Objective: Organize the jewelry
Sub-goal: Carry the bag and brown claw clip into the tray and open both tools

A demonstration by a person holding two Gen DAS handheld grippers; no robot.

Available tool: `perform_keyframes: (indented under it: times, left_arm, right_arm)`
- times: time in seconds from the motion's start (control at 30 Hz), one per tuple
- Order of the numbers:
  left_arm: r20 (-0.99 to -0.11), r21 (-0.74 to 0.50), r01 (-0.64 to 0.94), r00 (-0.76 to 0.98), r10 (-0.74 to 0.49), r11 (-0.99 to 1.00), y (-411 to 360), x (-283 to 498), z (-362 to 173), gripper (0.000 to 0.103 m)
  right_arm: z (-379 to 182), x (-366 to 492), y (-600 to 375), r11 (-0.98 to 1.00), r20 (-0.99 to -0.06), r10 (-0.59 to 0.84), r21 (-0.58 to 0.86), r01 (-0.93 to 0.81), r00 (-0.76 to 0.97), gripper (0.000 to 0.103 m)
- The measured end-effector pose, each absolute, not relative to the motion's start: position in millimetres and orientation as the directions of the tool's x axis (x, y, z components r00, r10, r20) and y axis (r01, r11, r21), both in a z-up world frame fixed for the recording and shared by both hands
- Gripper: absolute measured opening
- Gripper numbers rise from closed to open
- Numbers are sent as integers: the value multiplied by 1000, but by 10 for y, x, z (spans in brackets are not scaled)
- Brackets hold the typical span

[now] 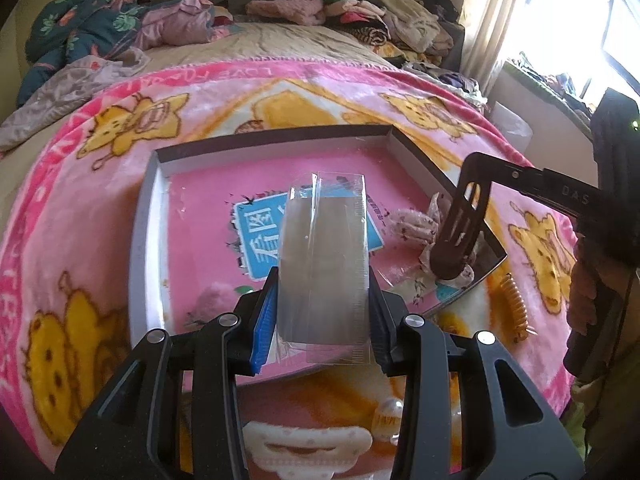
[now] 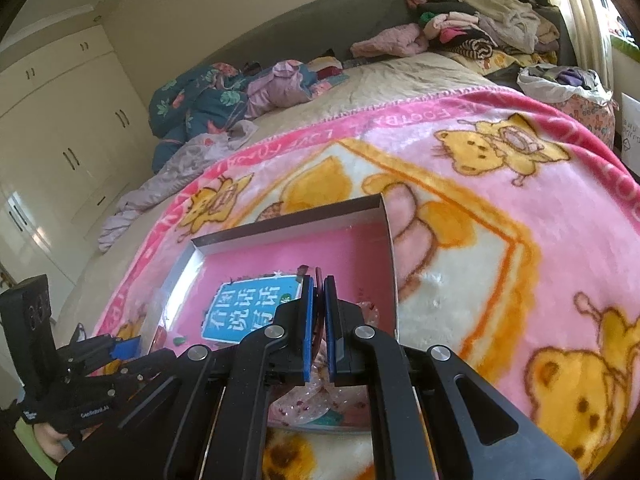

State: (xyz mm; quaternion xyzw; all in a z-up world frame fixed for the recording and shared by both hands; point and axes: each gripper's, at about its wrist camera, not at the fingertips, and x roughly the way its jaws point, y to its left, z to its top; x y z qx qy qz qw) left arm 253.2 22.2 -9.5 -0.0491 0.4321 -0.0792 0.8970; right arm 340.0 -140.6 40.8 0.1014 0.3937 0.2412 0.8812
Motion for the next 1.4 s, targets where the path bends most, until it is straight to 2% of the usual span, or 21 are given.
perform_keyframes:
  times: [0.7, 1.0, 1.13, 1.3, 1.4]
  left_arm:
    - [-800, -146, 105, 573, -179, 984, 112, 2737, -373, 32]
    - [-806, -136, 104, 567, -171, 985, 97, 2753, -399, 32]
    - [-807, -135, 104, 565, -171, 985, 97, 2751, -412, 32]
    - [-808, -137, 100, 564, -169, 986, 111, 2740, -430, 32]
    - [-808, -133, 98, 566, -165, 986, 116, 2717, -427, 33]
  right_arm:
    - [40, 3654, -1332, 882, -715, 469, 349, -317, 519, 7]
    - [-51, 3631, -1317, 895, -738, 442, 323, -307, 510, 14]
    - [-61, 3589, -1317, 895, -743, 441, 320, -312, 503, 19]
    - [-14, 3485, -1291, 894, -742, 438, 297, -336, 508, 30]
    - [24, 3419, -1275, 907, -746, 405, 254, -335, 529, 45]
